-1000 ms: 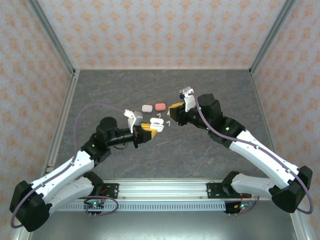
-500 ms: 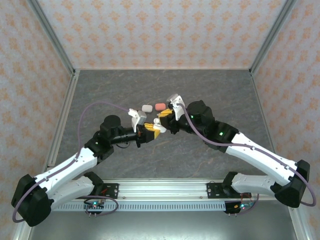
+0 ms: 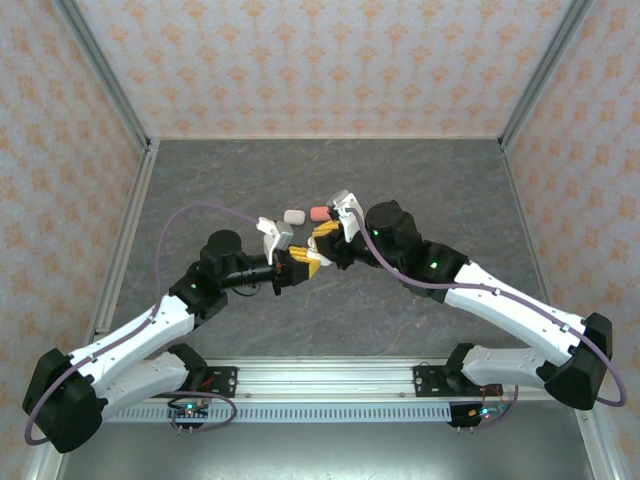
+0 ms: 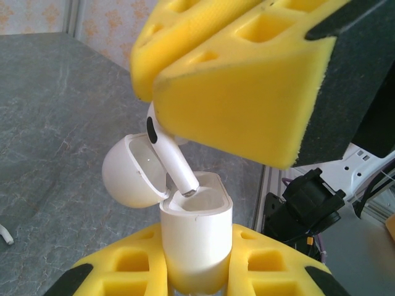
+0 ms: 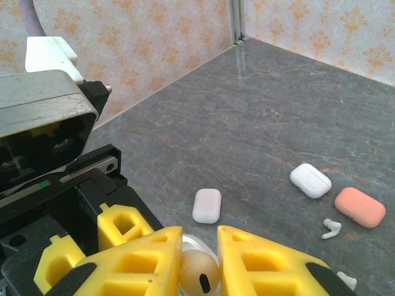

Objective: Insert wireless bluetooth earbuds into charging case

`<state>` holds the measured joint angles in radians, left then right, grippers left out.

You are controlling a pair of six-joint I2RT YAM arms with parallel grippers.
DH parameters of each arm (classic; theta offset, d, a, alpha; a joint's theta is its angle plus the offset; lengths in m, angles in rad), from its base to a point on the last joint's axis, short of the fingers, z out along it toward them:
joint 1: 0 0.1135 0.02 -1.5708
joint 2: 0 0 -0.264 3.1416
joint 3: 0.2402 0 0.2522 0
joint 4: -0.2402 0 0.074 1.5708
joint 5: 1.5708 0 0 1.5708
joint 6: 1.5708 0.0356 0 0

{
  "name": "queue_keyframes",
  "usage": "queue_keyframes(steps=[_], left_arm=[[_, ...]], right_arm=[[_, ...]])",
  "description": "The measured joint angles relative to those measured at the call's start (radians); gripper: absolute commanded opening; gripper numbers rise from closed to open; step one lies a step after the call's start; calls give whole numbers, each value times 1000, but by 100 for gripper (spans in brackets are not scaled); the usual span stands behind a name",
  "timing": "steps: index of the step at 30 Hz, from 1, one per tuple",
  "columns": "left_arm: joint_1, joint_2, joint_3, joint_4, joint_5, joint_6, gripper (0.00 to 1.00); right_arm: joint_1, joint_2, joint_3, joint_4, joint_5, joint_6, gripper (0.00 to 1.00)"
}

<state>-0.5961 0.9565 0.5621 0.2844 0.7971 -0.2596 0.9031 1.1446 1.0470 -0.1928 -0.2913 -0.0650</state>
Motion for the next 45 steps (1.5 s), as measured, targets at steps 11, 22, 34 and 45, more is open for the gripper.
queue_keyframes(steps=[11, 22, 34, 45], left_arm=[[0, 0, 6, 1, 0, 0, 0], [0, 0, 8, 1, 0, 0, 0], [0, -59, 5, -23, -47, 17, 0], [0, -215, -7, -168, -105, 58, 0]], right_arm=[[4, 3, -11, -1, -56, 0, 21], [5, 5, -1, -24, -74, 28, 46], [-89, -105, 55, -84, 45, 131, 63], [-230, 36, -8, -105, 77, 296, 50]])
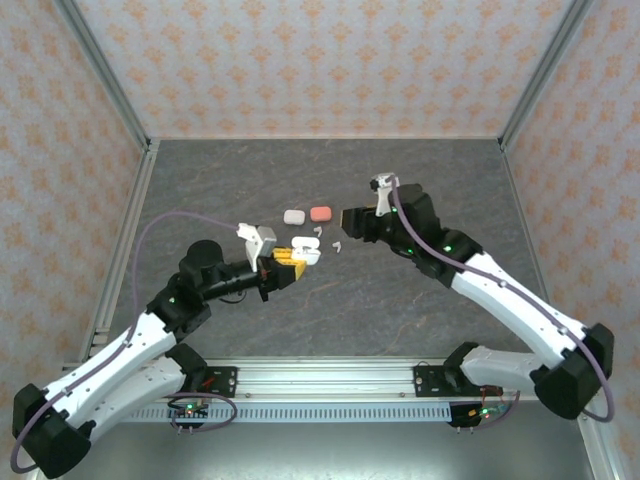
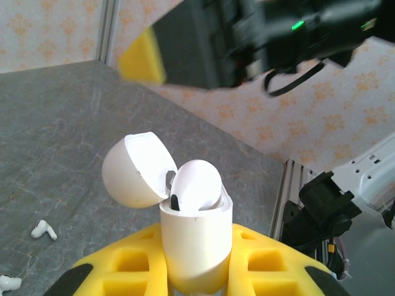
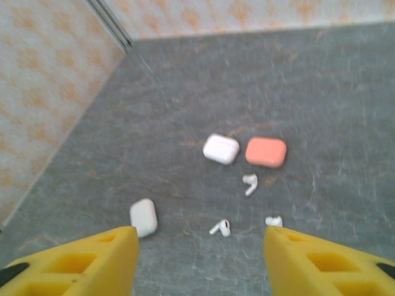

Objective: Insert wireless bluetooth earbuds into charging case

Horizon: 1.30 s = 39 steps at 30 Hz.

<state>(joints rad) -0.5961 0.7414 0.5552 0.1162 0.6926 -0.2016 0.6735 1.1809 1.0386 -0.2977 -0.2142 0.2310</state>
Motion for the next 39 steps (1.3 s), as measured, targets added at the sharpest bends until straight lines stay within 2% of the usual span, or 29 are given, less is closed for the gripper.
queue_keyframes(steps=[4, 17, 29, 39], left_arm=[[0, -39, -1, -5, 1, 2, 0], [0, -114, -1, -5, 5, 2, 0], [0, -98, -1, -8, 5, 2, 0], [0, -88, -1, -8, 6, 2, 0]], right_arm=[[0, 145, -10, 36, -34, 42, 47], [64, 584, 53, 156, -101, 71, 47], [74, 750, 195, 171, -90, 19, 47], [77, 815, 235, 138, -69, -16, 44]])
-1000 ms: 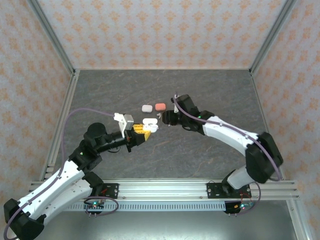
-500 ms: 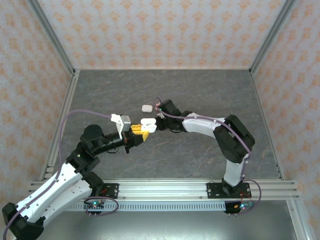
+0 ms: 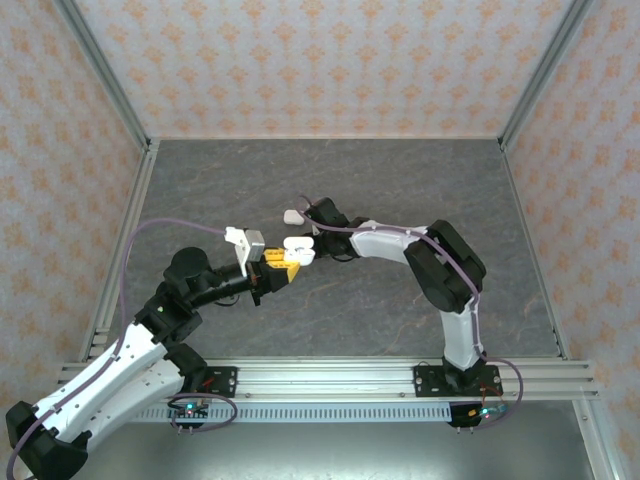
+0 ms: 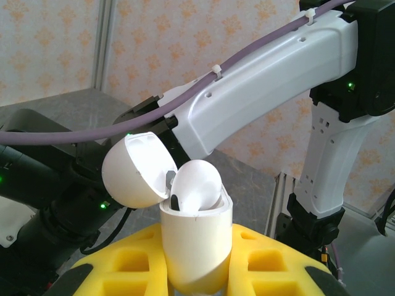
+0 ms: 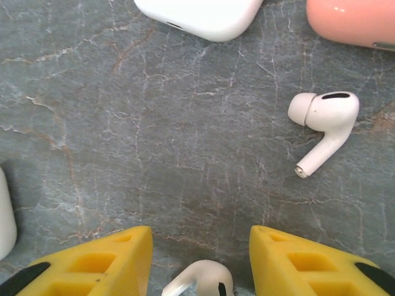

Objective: Insert wireless bluetooth earbuds into charging case

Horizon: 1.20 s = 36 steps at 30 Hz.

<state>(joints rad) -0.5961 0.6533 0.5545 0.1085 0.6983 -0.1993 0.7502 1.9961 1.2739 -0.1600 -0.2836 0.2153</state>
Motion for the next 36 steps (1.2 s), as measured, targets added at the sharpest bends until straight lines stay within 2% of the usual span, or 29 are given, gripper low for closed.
queue_keyframes(steps=[14, 36], left_arm=[[0, 11, 0, 0, 0, 0, 0], [0, 22, 0, 0, 0, 0, 0]], right_arm=[[8, 21, 19, -27, 22, -31, 35], [18, -48, -65, -32, -24, -33, 36]])
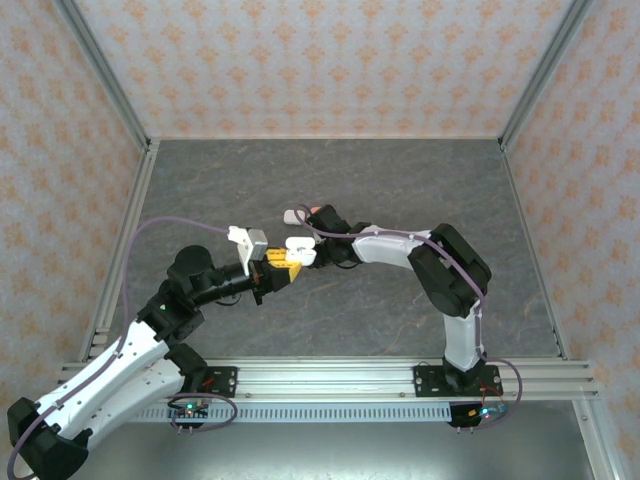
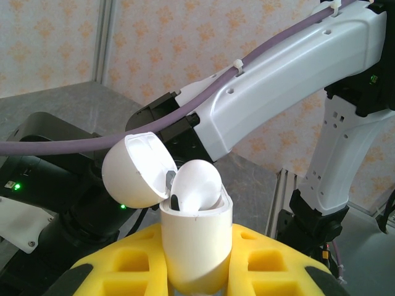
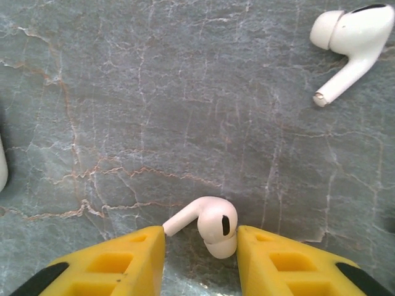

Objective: Insert wireless bluetooth earbuds into charging case

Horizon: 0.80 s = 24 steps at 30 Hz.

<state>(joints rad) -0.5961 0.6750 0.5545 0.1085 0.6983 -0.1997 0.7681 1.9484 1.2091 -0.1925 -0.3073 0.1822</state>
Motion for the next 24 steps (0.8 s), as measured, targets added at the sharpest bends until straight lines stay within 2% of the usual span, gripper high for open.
queue_keyframes(steps=[16, 24], left_arm=[[0, 8, 0, 0, 0, 0, 0], [0, 8, 0, 0, 0, 0, 0]], right_arm=[[5, 0, 0, 29, -37, 0, 36], [6, 0, 15, 1, 20, -43, 37]])
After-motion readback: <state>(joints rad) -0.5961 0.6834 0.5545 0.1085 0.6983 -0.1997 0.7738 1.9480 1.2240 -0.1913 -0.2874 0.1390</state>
